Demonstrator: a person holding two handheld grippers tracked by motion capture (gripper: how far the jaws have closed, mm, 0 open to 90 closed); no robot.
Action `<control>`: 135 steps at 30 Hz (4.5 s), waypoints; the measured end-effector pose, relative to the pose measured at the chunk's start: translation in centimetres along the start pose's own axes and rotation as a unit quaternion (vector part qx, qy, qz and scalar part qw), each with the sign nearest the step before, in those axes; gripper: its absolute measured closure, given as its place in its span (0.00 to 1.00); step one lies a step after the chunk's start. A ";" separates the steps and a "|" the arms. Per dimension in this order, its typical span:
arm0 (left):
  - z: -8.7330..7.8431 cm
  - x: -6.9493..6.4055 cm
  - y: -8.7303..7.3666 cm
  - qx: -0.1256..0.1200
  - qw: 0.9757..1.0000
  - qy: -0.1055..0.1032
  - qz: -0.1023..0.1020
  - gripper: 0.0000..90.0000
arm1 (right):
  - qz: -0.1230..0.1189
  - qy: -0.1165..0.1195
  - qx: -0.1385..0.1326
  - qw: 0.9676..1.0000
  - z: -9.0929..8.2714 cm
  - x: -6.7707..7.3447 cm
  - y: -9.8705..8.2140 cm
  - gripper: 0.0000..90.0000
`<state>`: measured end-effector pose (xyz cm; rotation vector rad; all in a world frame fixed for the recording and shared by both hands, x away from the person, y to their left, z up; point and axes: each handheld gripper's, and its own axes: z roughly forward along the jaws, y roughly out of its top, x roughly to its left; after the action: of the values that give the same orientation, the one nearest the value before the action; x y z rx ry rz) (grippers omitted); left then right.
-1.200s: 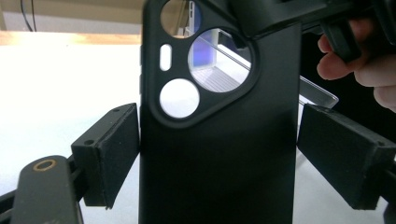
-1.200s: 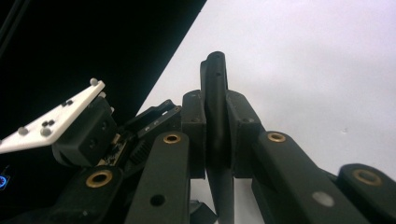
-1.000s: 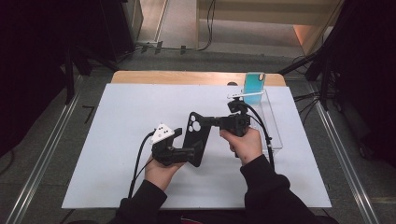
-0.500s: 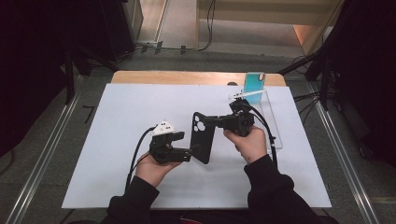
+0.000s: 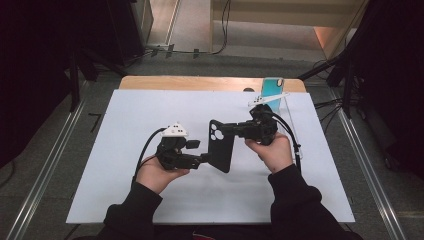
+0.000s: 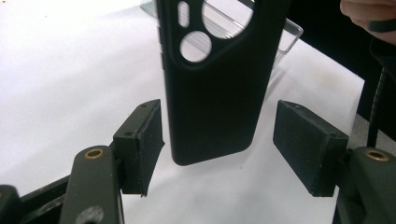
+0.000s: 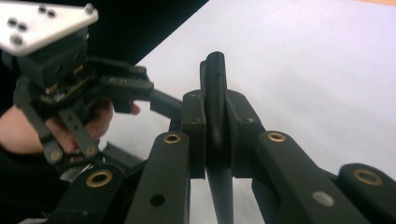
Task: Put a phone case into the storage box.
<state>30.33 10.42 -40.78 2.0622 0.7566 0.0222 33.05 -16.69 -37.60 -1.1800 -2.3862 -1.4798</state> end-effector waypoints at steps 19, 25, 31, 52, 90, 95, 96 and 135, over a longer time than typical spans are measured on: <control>-1.2 1.8 3.9 0.010 0.997 -0.064 0.051 0.35 | -0.061 0.044 0.012 0.997 -0.6 0.2 0.3 0.86; -1.3 2.2 3.8 0.010 0.996 -0.072 0.053 0.35 | -0.067 0.062 0.020 0.996 -0.3 0.2 0.3 0.86; -0.9 2.0 3.6 0.020 0.994 -0.076 0.071 0.36 | -0.075 0.078 0.027 0.994 0.3 0.7 0.2 0.86; -0.5 2.6 2.8 0.035 0.988 -0.145 0.046 0.79 | -0.096 0.115 0.034 0.988 1.0 1.2 0.1 0.85; -2.8 2.5 4.4 0.003 0.995 0.019 -0.101 0.85 | -0.070 -0.051 -0.056 0.995 3.3 1.6 -1.8 0.00; -2.6 2.4 4.4 0.003 0.993 0.018 -0.118 0.85 | -0.058 -0.088 -0.055 0.993 4.4 2.0 -2.3 0.00; -2.5 2.4 4.5 0.005 0.993 0.019 -0.118 0.85 | -0.058 -0.091 -0.056 0.993 4.5 2.1 -2.4 0.00; -0.8 0.7 4.3 0.027 0.993 0.007 -0.114 0.85 | -0.061 -0.134 -0.047 0.988 7.5 3.5 -3.4 0.15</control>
<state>32.85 9.73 -37.21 2.0169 1.0062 -0.1143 30.65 -9.54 -42.43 -1.3549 -2.6305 -1.5761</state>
